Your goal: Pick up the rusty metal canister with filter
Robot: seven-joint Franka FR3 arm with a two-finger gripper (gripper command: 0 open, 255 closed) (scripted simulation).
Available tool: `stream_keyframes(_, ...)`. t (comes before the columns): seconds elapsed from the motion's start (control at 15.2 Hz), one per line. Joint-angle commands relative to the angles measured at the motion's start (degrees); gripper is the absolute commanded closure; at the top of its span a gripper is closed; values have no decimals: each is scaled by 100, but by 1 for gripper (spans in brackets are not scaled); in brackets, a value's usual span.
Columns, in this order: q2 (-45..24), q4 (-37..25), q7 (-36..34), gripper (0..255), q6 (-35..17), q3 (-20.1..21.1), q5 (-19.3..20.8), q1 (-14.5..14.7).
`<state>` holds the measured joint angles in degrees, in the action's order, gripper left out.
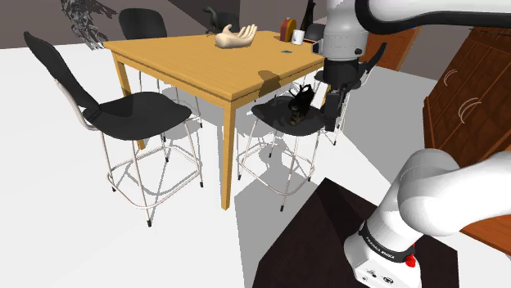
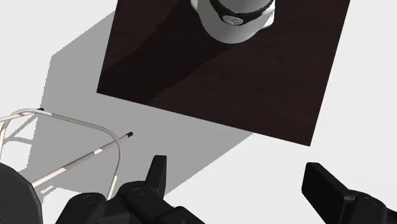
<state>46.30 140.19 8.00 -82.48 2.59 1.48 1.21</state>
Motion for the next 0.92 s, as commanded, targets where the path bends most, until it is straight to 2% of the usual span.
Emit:
stream_keyframes(0.0, 0, 0, 0, 0, 0, 0, 0, 0)
stream_keyframes(0.46, -884, -562, 1118, 0, -357, -769, 781, -220)
stream_keyframes(0.86, -1838, -1307, 2033, 0, -665, -1341, 1215, -338)
